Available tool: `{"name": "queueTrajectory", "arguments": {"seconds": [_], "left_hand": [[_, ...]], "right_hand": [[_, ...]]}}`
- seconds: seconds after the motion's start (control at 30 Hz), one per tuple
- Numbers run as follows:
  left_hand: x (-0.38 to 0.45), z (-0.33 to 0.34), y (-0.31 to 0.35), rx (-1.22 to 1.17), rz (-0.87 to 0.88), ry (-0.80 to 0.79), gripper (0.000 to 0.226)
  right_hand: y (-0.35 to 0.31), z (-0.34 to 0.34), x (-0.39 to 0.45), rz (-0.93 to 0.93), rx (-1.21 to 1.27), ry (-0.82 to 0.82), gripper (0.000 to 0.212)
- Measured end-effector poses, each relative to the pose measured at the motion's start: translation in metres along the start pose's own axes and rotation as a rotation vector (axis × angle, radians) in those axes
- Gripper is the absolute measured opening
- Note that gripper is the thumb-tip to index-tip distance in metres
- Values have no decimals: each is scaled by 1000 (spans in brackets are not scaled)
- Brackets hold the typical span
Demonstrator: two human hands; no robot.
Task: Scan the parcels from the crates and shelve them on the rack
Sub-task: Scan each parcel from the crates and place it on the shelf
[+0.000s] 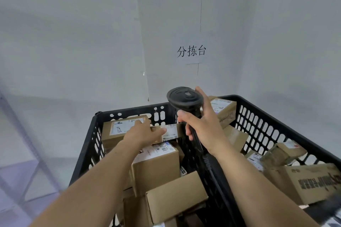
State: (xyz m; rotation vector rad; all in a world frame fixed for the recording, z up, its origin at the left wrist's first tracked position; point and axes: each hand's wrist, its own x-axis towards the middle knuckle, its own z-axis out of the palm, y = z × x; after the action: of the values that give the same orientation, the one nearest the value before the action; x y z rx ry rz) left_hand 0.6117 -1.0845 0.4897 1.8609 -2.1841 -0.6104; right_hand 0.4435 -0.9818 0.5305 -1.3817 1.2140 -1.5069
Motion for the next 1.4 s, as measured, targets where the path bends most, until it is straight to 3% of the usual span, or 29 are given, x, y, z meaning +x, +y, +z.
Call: {"name": "queueTrajectory", "arguments": {"seconds": [0.23, 0.43, 0.63, 0.9, 1.1, 1.23, 1.4], "left_hand": [[13, 5, -6, -23, -45, -86, 77], [-12, 5, 3, -149, 3, 62, 62], [-48, -5, -13, -87, 116, 164, 83], [-95, -17, -44, 215, 258, 237, 115], [-112, -7, -30, 105, 184, 147, 93], [-98, -2, -16, -51, 40, 188, 70], [-82, -4, -2, -48, -113, 231, 64]], "right_hand": [[6, -2, 3, 6, -8, 0, 88], [-1, -5, -7, -40, -21, -13, 88], [-7, 2, -26, -50, 26, -51, 89], [-5, 22, -55, -58, 76, -99, 91], [-8, 24, -70, -64, 50, -85, 90], [-10, 22, -73, -72, 39, -63, 90], [-9, 20, -73, -59, 38, -43, 91]]}}
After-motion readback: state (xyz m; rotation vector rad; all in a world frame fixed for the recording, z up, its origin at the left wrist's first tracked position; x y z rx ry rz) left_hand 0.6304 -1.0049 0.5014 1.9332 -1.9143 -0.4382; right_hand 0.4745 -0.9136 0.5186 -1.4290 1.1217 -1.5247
